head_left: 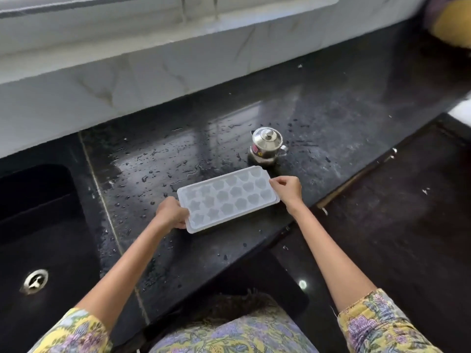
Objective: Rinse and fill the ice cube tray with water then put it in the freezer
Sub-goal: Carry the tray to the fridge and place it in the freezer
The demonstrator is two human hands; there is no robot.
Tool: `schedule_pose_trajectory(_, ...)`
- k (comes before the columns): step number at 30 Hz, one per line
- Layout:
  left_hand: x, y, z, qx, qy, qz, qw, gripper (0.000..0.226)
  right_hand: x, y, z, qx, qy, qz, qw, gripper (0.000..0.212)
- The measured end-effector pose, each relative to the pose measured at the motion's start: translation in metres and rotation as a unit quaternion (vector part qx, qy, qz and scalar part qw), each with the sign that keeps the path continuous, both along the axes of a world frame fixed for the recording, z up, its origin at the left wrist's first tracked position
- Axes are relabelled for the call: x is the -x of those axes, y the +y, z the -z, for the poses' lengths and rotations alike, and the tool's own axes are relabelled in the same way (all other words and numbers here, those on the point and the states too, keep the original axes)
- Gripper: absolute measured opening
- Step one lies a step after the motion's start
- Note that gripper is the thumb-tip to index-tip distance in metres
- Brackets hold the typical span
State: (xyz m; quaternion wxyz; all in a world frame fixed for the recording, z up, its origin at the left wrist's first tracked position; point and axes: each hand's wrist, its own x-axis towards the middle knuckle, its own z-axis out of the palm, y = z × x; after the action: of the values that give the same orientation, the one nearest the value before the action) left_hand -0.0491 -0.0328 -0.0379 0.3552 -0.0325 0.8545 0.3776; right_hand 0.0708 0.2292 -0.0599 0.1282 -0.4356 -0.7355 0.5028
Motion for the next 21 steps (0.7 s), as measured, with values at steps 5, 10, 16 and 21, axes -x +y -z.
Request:
schedule_pose_trajectory(5, -0.01, 0.042, 0.009, -0.016, -0.005, 0.095, 0.995, 0.01, -0.057, 0.011, 0.003, -0.014, 0.012, 0.122, 0.992, 0.019)
schedule_pose_trajectory(10, -0.029, 0.092, 0.009, -0.032, 0.002, 0.189, 0.981, 0.013, -0.115, 0.024, 0.001, 0.0, 0.018, 0.239, 0.971, 0.021)
schedule_pose_trajectory(16, -0.079, 0.173, 0.004, -0.041, 0.034, 0.341, 0.938, 0.023, -0.205, 0.035, 0.005, 0.014, 0.034, 0.394, 0.918, 0.019)
schedule_pose_trajectory(21, -0.145, 0.245, 0.004, -0.028, 0.118, 0.439, 0.89, 0.017, -0.287, 0.042, 0.014, 0.03, 0.067, 0.503, 0.861, 0.015)
